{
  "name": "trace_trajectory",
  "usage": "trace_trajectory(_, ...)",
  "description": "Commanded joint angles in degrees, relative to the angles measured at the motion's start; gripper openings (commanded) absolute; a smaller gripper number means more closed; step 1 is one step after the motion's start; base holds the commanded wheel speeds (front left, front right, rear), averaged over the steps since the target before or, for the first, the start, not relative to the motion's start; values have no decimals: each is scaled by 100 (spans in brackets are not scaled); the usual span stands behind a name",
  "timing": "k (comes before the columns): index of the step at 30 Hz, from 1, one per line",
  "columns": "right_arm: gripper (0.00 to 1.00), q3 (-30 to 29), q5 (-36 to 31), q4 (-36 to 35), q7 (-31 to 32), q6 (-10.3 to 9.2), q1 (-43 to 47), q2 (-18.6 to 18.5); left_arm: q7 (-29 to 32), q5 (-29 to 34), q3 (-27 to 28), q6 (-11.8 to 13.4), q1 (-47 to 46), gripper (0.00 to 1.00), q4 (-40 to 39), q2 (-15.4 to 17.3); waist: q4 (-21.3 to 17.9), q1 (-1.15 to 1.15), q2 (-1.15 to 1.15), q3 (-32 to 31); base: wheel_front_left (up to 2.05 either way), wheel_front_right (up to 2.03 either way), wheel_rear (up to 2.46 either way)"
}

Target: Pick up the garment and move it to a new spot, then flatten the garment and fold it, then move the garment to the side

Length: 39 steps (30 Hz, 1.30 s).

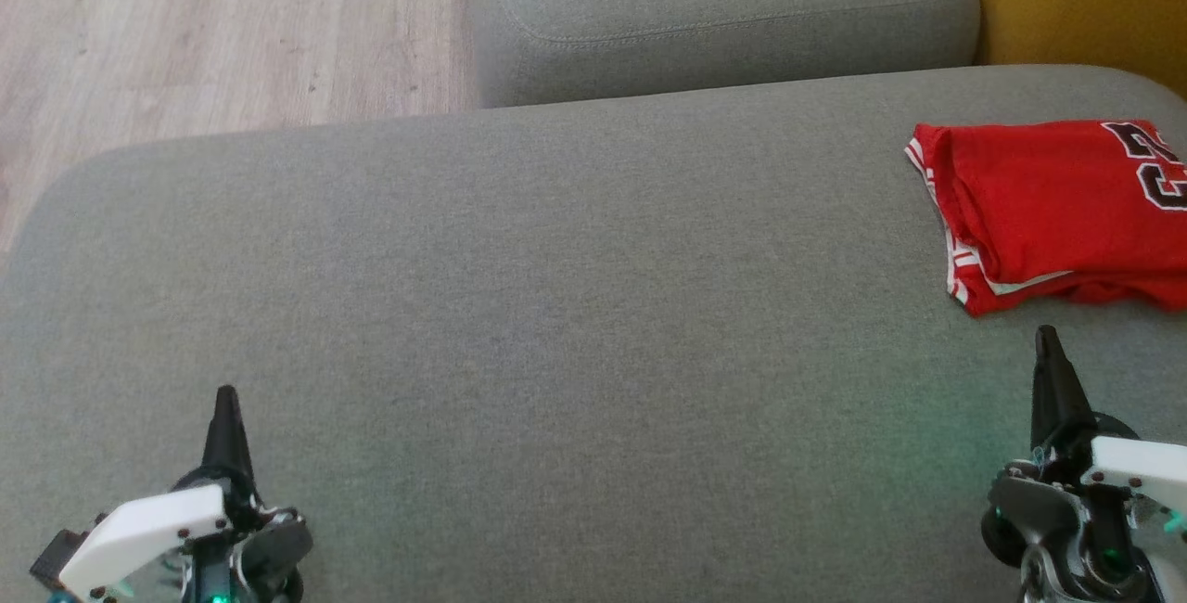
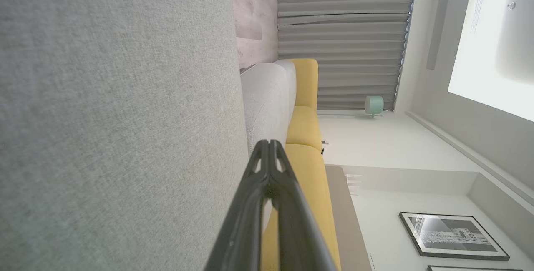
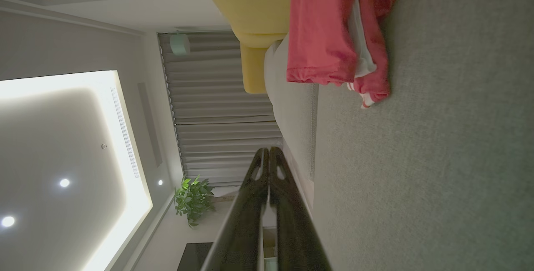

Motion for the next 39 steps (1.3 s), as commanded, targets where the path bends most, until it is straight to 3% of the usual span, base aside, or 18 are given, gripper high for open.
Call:
trace_trajectory(1, 0, 113, -42, -214, 32, -4, -296, -37, 41, 21, 225, -41, -278, 0, -162, 22, 0, 0, 0, 0, 0, 0, 0)
trace_trajectory(39, 0, 105, -49, -213, 39, -4, -297, -32, 44, 24, 229, -41, -278, 0, -162, 19, 0, 0, 0, 0, 0, 0, 0)
